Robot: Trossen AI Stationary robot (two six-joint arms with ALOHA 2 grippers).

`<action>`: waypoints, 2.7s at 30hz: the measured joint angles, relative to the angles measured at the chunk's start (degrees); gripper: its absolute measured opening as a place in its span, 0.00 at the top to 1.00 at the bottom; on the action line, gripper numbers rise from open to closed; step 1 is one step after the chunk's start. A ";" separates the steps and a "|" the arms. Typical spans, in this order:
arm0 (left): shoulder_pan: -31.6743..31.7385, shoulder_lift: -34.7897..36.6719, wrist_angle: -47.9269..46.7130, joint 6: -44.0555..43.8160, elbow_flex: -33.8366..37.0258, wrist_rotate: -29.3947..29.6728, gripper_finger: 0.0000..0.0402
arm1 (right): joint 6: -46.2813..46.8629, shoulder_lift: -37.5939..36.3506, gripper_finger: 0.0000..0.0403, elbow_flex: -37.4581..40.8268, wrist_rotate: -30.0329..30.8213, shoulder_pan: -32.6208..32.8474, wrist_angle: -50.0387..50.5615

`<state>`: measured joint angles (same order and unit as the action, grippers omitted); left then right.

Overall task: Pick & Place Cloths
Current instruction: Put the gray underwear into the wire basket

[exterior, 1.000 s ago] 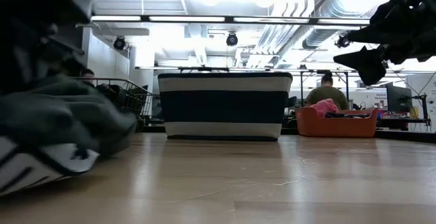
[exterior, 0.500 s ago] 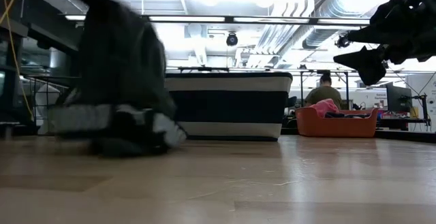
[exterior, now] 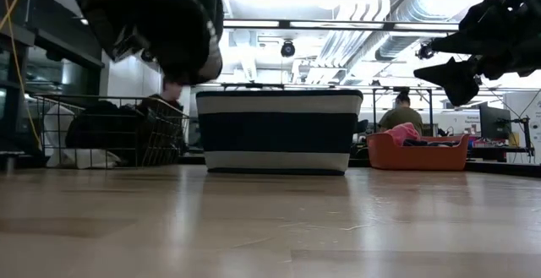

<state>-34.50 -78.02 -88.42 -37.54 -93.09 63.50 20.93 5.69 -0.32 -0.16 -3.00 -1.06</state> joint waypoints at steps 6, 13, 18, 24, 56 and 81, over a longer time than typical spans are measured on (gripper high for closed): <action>1.46 2.40 -1.62 0.90 -2.30 8.08 1.00 | 0.00 0.00 0.31 0.00 0.00 0.00 0.00; 12.78 5.30 -1.67 0.87 -1.80 10.90 1.00 | 0.00 0.00 0.31 0.00 0.13 0.00 -0.46; 24.77 5.78 -1.60 1.60 -1.76 10.16 1.00 | 0.00 0.00 0.31 0.00 0.13 0.00 -0.55; 39.14 5.76 -1.62 4.44 -1.76 4.31 1.00 | 0.00 0.00 0.31 -0.01 0.13 0.00 -0.66; 73.72 -0.72 30.24 19.73 27.45 -31.37 1.00 | 0.00 0.00 0.31 -0.01 0.02 0.01 -0.83; 90.64 -1.02 54.12 38.99 46.07 -60.76 1.00 | 0.00 0.00 0.31 -0.02 0.02 0.00 -0.83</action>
<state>56.14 -79.04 -34.29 1.45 -47.03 2.74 20.93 5.69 -0.34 -0.14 -3.00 -1.89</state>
